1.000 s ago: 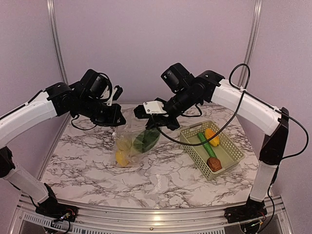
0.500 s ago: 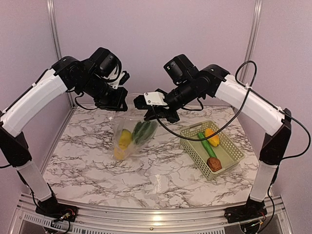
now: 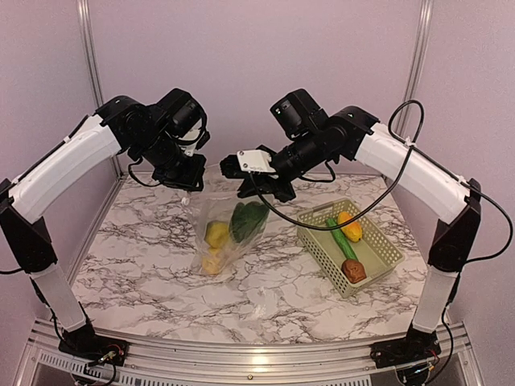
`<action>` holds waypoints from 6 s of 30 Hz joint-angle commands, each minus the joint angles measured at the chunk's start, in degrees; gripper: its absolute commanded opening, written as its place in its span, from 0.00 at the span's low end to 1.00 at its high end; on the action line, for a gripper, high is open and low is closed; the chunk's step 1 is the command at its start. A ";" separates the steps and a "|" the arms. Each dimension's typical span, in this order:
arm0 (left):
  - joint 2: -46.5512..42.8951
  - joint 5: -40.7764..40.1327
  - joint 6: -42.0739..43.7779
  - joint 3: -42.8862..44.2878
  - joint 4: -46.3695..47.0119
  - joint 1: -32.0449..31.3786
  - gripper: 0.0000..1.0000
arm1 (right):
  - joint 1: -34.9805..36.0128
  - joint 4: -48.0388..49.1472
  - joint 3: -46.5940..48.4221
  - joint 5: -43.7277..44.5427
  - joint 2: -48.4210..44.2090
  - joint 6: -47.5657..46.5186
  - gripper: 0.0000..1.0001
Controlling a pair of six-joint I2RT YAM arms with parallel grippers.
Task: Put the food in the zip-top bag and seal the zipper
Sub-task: Adjust the zipper food storage bag at the center of the board, then pick up the fake vegetable from the bin, then place the fake vegetable in the zipper food storage bag.
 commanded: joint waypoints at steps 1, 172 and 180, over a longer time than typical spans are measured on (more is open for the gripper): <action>-1.91 -3.00 0.55 1.34 1.03 -0.03 0.21 | 0.33 0.62 0.92 0.38 -0.83 1.10 0.00; -9.73 2.29 -17.06 -21.35 27.73 -4.16 0.00 | -12.41 15.75 -5.16 -24.54 -8.35 20.29 0.30; -10.46 3.51 -18.40 -17.46 26.06 -4.97 0.00 | -9.09 18.72 -10.74 -23.33 -8.85 19.05 0.29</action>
